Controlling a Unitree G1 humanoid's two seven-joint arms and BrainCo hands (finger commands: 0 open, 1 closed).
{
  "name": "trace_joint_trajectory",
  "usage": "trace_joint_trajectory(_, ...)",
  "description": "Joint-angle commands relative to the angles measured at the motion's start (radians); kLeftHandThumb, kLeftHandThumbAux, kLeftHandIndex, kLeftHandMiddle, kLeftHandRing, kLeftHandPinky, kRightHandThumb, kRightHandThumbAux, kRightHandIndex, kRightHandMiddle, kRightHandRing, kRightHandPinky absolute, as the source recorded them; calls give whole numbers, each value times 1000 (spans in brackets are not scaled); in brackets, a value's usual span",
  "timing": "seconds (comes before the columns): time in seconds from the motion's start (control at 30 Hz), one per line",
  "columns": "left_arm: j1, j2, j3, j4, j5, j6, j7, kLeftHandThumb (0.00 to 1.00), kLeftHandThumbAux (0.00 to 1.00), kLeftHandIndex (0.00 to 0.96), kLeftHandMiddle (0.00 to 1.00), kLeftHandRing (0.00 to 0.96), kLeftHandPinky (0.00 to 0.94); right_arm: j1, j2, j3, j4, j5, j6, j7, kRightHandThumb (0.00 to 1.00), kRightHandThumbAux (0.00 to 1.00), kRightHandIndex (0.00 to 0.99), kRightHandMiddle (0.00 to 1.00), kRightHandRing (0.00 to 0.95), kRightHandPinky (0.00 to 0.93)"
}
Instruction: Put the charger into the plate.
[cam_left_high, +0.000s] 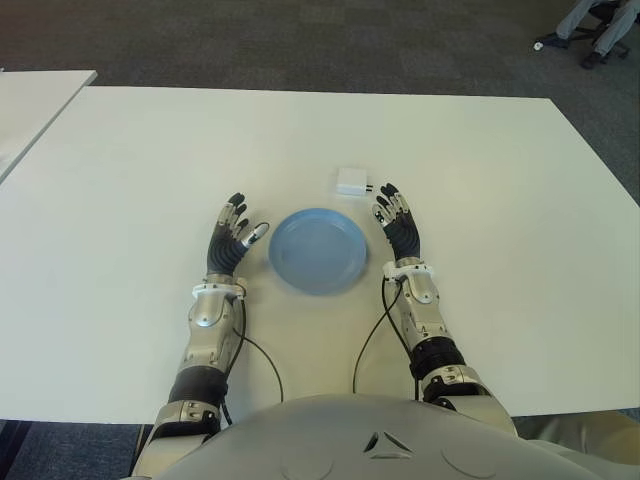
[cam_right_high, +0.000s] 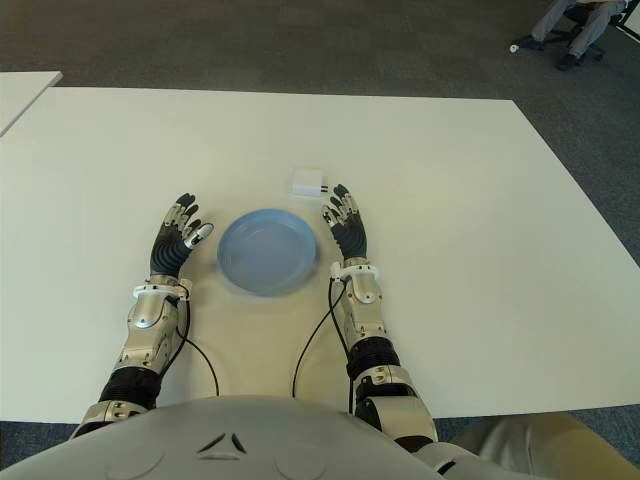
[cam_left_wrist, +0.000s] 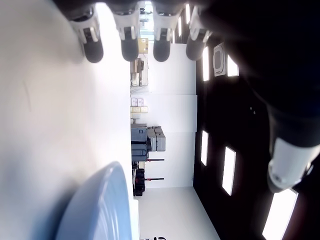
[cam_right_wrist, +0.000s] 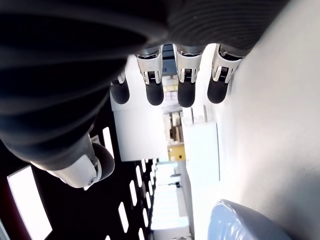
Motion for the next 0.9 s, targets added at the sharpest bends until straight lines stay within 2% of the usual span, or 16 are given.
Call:
trace_joint_trajectory(0.03, 23, -5, -9, 44, 12, 35, 4, 0, 609, 0, 37, 32, 49, 13, 12, -12, 42, 14, 22, 7, 59, 636, 33, 97, 80, 95)
trace_joint_trajectory(0.47, 5, -29, -22, 75, 45, 32, 25, 0, 608, 0, 32, 28, 42, 0, -16, -41, 42, 17, 37, 32, 64, 647, 28, 94, 79, 102)
trace_joint_trajectory(0.63, -9, -34, -24, 95, 48, 25, 27, 0, 597, 0, 42, 38, 57, -13, -42, -33, -102, -20, 132, -5, 105, 667, 24, 100, 95, 134)
trace_joint_trajectory(0.73, -24, -38, -23, 116, 43, 26, 24, 0, 595, 0, 50, 46, 64, -11, -65, -5, -224, -116, 182, -70, 135, 673, 20, 94, 93, 128)
trace_joint_trajectory(0.9, -39, -41, -21, 143, 41, 15, 25, 0, 596, 0, 60, 54, 71, -19, -91, 17, -278, -198, 210, -123, 177, 677, 19, 83, 87, 122)
